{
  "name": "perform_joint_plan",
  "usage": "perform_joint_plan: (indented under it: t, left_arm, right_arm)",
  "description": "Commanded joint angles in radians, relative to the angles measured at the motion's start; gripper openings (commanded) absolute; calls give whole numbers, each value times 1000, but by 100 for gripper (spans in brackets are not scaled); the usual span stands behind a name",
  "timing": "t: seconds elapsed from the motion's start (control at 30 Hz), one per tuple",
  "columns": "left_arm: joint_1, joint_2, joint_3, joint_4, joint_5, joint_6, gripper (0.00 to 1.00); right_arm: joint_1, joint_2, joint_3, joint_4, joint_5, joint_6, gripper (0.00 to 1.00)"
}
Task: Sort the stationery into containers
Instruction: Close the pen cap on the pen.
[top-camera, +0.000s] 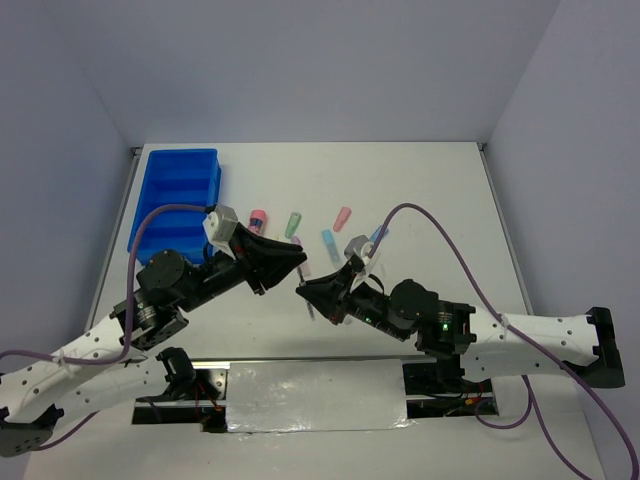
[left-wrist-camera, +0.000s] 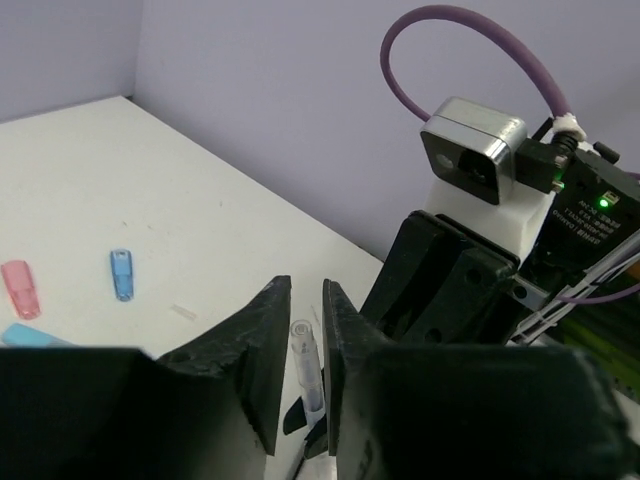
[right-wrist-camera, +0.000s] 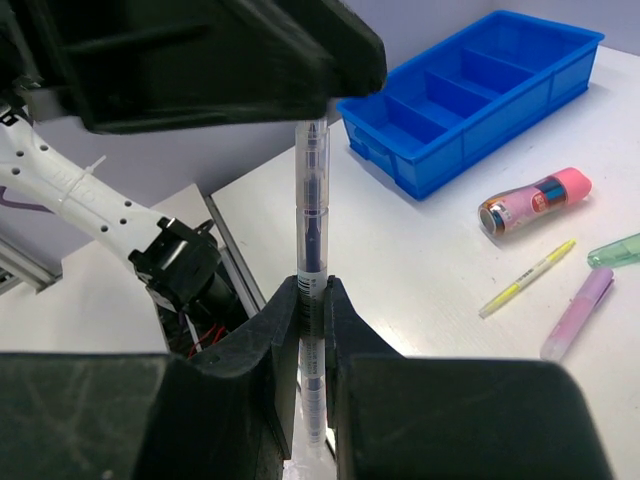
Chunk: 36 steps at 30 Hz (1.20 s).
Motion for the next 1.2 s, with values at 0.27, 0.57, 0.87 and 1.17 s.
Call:
perform_joint_plan:
  t: [0.27, 0.57, 0.87, 1.17]
  left_arm:
    - [-5, 34, -27, 39, 38, -24, 11]
    - [-3, 37, -102, 65, 61, -68, 0]
    - [-5, 51, -194, 135, 98, -134, 0]
    - [-6, 73, -262, 163, 109, -168, 0]
  right_arm:
    - [5, -4, 70, 10, 22, -43, 0]
    - [-11, -13, 124, 22, 54, -83, 0]
    - [-66, 5, 252, 77, 24, -160, 0]
    - [-127, 54, 381, 85, -30, -204, 0]
